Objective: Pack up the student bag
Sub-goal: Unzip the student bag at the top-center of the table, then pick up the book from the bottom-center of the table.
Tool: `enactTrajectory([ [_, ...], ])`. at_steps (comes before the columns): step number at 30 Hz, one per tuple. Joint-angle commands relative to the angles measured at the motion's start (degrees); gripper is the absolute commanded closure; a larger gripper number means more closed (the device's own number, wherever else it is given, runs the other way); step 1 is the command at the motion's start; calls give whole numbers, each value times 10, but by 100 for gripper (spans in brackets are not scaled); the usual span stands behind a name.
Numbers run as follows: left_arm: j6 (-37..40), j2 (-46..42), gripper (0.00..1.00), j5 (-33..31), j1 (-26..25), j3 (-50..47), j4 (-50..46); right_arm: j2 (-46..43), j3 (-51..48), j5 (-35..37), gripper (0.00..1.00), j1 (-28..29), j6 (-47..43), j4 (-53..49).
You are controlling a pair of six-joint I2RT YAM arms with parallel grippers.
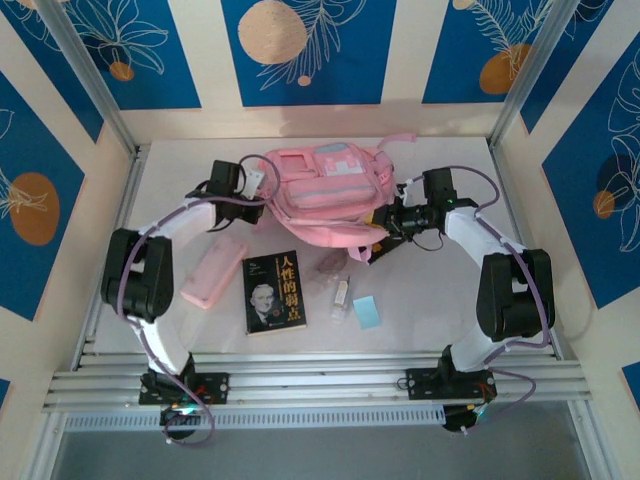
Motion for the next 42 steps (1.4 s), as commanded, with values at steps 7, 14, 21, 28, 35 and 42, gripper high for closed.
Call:
enactTrajectory([
  [7, -129, 98, 100, -77, 40, 140, -58, 15, -7, -39, 100, 23, 25, 87],
  [14, -233, 1, 36, -2, 27, 27, -62, 84, -9, 2, 93, 41, 106, 182],
  [21, -308, -173, 21, 34, -4, -160, -62, 51, -7, 91, 19, 43, 75, 80],
  [28, -322, -326, 19, -10, -24, -259, -157, -56, -6, 258, 10, 113, -2, -102],
  [35, -390, -406, 20, -24, -68, -362, -135, -53, -4, 283, 12, 266, 51, -76],
  [42, -445, -419, 22, -43, -111, -431, -80, 62, 42, 319, 31, 379, 105, 5],
])
